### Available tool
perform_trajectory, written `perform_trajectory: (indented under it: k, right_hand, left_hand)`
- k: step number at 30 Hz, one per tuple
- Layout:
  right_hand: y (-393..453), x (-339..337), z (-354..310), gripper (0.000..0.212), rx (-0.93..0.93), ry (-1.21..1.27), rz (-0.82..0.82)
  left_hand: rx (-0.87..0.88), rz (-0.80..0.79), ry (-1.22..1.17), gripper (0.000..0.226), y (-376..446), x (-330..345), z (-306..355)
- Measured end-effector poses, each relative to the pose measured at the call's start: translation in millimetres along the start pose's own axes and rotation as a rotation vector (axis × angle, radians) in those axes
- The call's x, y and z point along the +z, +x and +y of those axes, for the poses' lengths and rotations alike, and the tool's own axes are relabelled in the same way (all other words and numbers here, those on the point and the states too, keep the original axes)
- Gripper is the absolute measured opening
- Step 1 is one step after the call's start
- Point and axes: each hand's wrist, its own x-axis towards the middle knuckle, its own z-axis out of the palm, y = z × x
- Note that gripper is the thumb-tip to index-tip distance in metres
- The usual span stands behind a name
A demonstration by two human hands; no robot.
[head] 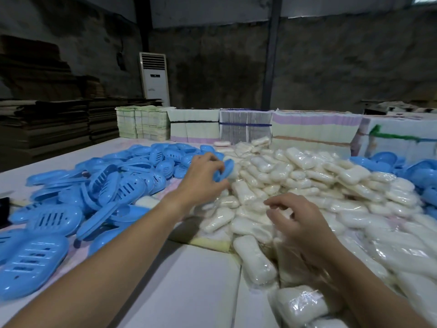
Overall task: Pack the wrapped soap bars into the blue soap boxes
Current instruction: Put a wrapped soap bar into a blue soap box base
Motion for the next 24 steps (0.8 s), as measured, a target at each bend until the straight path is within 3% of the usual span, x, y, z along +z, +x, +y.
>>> perform_trajectory:
  k: [3, 7, 12, 17, 20, 24]
  right_hand:
    - [5, -14, 6, 0.019, 0.084, 0.080, 0.231]
    - [5, -36, 21, 0.020, 0.230, 0.127, 0.425]
    - [5, -47, 31, 0.022, 0.304, -0.113, 0.296]
    - [7, -26, 34, 0.033, 0.355, -0.296, 0.005]
    - [11, -21, 35, 0.040, 0.429, -0.281, -0.044]
    - [15, -15, 29, 0.053, 0.490, -0.432, -0.151]
  left_hand:
    - [0.107, -0.099, -0.238, 0.010, -20, 13, 46]
    - [0.270, -0.287, -0.243, 0.013, -51, 36, 69]
    - [0.384, -0.254, -0.249, 0.012, -63, 33, 65]
    - [0.449, -0.265, -0.303, 0.010, -62, 28, 63]
    - [0.533, -0.291, -0.314, 0.010, -62, 28, 63]
    - [0.504, -0.315, -0.361, 0.016, -59, 26, 63]
